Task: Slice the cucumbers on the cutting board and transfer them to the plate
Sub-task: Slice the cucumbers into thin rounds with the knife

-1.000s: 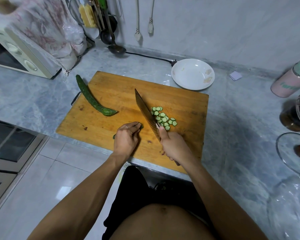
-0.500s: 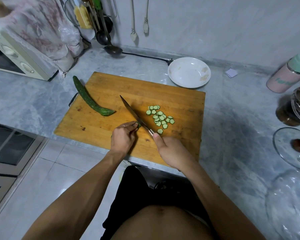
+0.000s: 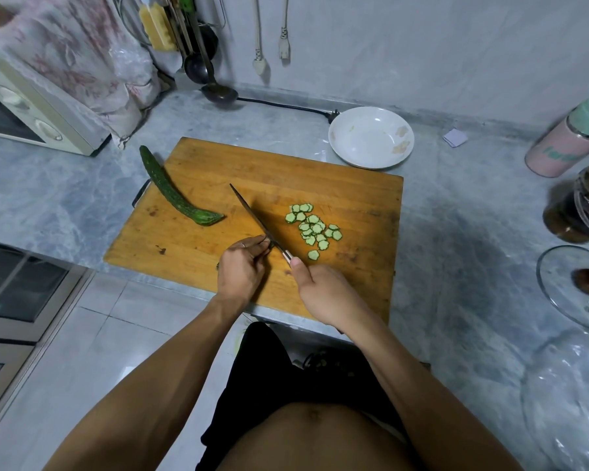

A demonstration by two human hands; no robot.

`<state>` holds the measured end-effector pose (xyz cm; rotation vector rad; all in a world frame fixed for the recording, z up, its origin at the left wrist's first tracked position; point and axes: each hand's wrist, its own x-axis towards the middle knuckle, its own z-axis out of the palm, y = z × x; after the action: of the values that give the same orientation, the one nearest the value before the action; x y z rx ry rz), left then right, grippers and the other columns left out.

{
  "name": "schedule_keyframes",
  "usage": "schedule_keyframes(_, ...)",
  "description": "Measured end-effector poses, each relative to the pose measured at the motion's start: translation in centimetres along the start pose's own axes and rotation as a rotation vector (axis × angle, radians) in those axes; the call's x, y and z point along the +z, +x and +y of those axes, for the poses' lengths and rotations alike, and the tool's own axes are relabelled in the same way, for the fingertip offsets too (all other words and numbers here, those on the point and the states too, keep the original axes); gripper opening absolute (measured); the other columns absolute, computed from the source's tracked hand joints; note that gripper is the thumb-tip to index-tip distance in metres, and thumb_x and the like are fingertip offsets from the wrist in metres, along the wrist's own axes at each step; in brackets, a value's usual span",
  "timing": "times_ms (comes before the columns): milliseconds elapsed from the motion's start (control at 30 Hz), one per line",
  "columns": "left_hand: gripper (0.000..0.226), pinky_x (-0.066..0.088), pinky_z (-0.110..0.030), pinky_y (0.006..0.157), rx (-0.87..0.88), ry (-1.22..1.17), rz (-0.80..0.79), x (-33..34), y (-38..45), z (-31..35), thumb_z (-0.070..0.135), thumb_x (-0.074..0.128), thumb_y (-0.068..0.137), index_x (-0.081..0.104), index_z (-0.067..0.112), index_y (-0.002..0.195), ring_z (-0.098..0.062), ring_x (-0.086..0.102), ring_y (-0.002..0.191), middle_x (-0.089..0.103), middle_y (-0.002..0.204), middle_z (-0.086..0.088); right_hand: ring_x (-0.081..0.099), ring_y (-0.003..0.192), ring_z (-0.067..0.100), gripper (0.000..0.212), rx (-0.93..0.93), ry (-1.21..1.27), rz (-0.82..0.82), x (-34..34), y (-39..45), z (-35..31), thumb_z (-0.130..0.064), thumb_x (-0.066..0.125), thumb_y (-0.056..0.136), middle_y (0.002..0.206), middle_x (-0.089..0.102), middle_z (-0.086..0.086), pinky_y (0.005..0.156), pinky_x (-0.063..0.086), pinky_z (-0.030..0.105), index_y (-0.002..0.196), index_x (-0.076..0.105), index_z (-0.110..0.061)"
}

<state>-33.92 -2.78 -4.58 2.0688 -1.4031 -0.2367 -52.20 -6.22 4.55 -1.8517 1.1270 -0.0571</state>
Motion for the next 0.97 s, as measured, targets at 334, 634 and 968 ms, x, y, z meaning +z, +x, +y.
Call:
schedule_keyframes(334, 0.030, 0.046, -0.022, 0.095, -0.008, -0.044, 0.036, 0.3, -0.2, 0.1, -0.006, 0.067, 0.077, 0.075, 0.005, 0.102, -0.021, 0.068, 0.100, 0.072, 0.108, -0.010, 0.050, 0.051, 0.018, 0.064, 0.073, 0.108, 0.041, 0.2, 1.7, 0.7, -0.054, 0.021, 0.104, 0.059, 0.051, 0.002, 0.052, 0.038, 0.027, 0.065, 0.051, -0.014)
schedule_keyframes(634, 0.020, 0.048, -0.020, 0.093, 0.006, -0.041, 0.036, 0.0, -0.2, -0.4, 0.002, 0.072, 0.081, 0.077, 0.008, 0.100, -0.016, 0.070, 0.093, 0.072, 0.110, -0.006, 0.050, 0.039, 0.015, 0.067, 0.111, 0.131, 0.087, -1.5, 1.7, 1.8, -0.057, 0.022, 0.102, 0.048, 0.051, 0.001, 0.053, 0.045, 0.031, 0.063, 0.052, -0.013)
schedule_keyframes(968, 0.020, 0.048, -0.020, 0.092, 0.076, -0.018, 0.042, -0.3, 0.0, -0.4, -0.002, 0.070, 0.080, 0.076, 0.004, 0.099, -0.020, 0.071, 0.092, 0.072, 0.107, -0.010, 0.054, 0.060, 0.022, 0.065, 0.043, 0.086, 0.012, -0.4, 0.2, 1.1, -0.057, 0.024, 0.102, 0.064, 0.055, 0.004, 0.063, 0.044, 0.034, 0.072, 0.059, -0.012)
